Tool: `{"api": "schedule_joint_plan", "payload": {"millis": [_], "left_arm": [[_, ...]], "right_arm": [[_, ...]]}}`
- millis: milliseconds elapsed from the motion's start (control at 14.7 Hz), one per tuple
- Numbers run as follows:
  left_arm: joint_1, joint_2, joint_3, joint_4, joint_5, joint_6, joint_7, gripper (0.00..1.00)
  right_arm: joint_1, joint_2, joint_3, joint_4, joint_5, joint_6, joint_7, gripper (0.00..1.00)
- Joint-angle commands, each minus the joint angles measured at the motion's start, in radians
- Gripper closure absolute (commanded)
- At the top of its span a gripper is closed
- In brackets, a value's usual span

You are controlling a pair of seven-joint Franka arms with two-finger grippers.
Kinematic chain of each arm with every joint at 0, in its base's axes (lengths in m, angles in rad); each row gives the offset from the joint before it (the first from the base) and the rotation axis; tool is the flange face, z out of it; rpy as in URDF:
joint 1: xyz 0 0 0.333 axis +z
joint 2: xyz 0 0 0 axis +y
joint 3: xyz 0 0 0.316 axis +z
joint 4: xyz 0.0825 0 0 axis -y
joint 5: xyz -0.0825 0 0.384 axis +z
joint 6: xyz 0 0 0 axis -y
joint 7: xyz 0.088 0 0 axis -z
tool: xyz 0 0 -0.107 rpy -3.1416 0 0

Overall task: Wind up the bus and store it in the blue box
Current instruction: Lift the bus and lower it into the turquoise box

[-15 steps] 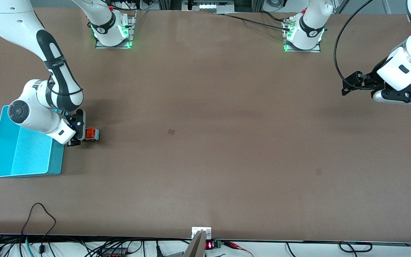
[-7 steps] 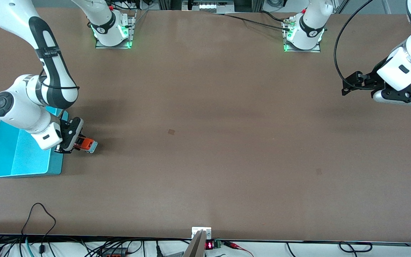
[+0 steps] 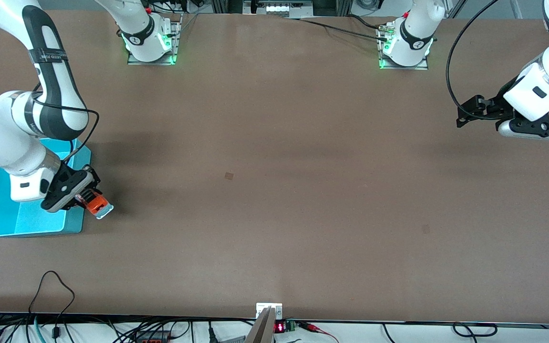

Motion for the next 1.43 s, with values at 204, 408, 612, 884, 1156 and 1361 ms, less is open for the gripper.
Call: {"api": "schedule_joint_plan", "payload": {"millis": [204,408,612,884,1156,1361], "left_arm": [[-0.007,0.011,0.003,0.029,0.017,-0.025,-0.009,0.0],[-0.007,0.011,0.003,0.029,0.017,-0.025,-0.009,0.0],[-0.007,0.011,0.003,0.029,0.017,-0.025,-0.01,0.0],[-0.007,0.011,0.003,0.029,0.017,-0.025,-0.01,0.0],[-0.007,0.011,0.003,0.029,0.017,-0.025,-0.01,0.0],[-0.007,0.011,0.003,0.029,0.017,-0.025,-0.01,0.0]], "right_arm": [[-0.004,0.006,-0.081,0.029,0.018,-0.083,0.227,0.96],[-0.018,0.009,-0.146,0.028,0.018,-0.126,0.333,1.0],[-0.075,0.019,-0.155,0.028,0.02,-0.155,0.424,1.0],[-0.127,0.103,-0.189,0.029,0.021,-0.142,0.48,1.0],[-0.138,0.137,-0.189,0.037,0.021,-0.14,0.569,1.0],[-0.144,0.204,-0.189,0.037,0.012,-0.055,0.553,1.0]]}}
